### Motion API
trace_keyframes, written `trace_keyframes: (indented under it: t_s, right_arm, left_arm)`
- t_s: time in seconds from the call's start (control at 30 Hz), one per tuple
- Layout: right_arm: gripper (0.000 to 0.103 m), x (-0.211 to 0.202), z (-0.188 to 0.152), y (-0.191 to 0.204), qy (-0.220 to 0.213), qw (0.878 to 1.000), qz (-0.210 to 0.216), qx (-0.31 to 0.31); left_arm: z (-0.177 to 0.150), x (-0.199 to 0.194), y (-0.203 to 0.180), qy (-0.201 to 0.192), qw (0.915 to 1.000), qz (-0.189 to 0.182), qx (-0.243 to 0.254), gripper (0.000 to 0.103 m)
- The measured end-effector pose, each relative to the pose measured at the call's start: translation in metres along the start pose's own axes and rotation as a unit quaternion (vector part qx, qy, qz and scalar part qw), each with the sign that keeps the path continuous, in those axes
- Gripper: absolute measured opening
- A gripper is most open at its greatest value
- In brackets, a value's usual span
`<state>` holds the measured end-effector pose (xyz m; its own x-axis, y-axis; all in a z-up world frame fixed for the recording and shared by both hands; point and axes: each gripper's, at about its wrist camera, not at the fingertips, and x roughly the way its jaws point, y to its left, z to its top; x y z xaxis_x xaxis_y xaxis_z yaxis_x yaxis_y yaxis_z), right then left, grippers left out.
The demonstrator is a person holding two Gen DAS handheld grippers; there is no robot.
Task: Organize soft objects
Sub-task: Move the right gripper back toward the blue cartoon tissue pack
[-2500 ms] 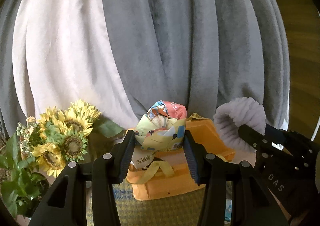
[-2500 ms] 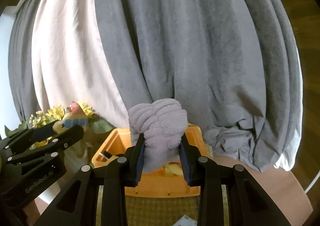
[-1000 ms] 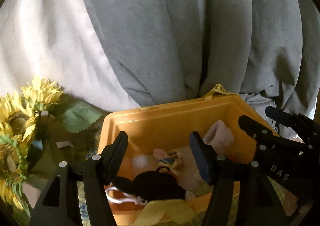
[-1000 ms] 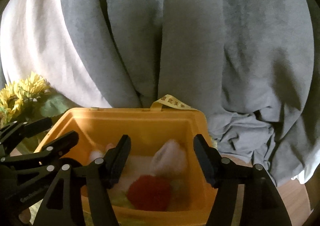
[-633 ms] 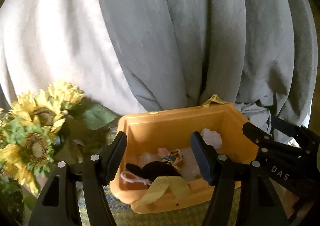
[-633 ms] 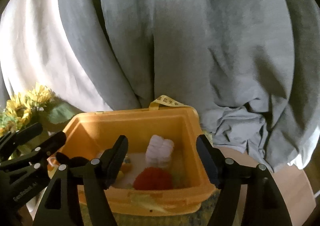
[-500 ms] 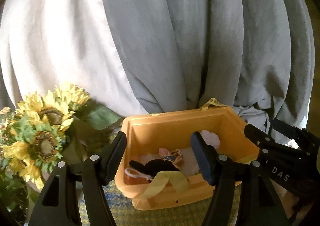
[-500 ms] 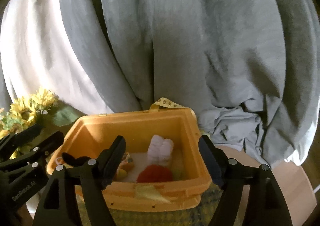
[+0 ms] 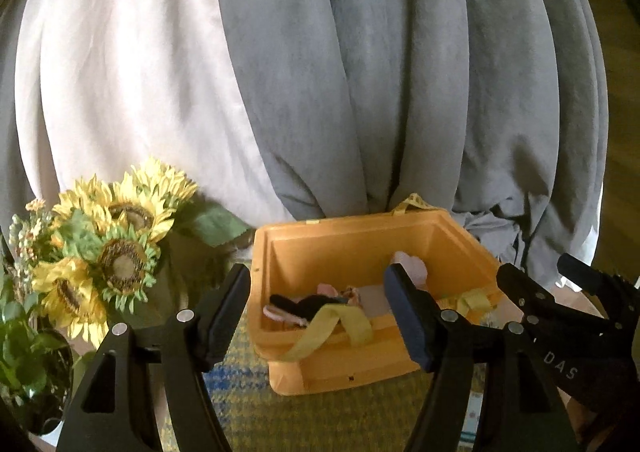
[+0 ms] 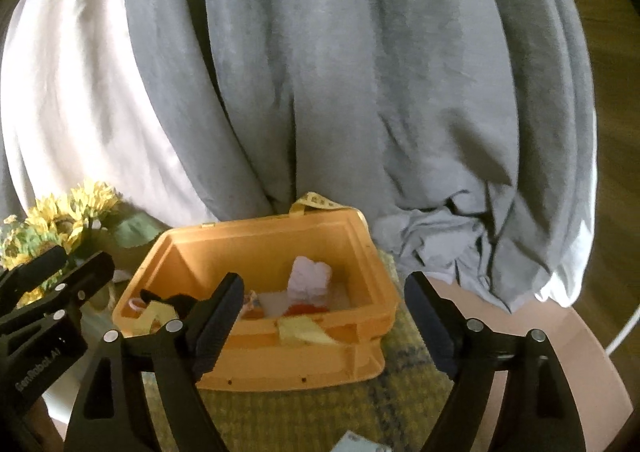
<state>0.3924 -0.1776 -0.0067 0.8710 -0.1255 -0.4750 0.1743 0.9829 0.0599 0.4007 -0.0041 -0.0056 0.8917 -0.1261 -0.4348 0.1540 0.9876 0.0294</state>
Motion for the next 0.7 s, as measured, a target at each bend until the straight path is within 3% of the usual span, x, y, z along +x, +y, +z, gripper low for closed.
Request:
trace_keyframes:
  t_s: [0.5, 0.7]
  right_arm:
    - [0.083, -0.024, -0.042, 0.002, 0.021, 0.999, -0.043, 0.020]
    - [0.083, -0.025, -0.064, 0.001, 0.040, 0.997, -0.052, 0.030]
  left_arm:
    - [-0.042, -0.012, 0.003, 0.031, 0.9994, -0.009, 0.013, 0.070]
    - [-0.066, -0.009, 0.003, 0.060, 0.9978, -0.015, 0.022, 0.070]
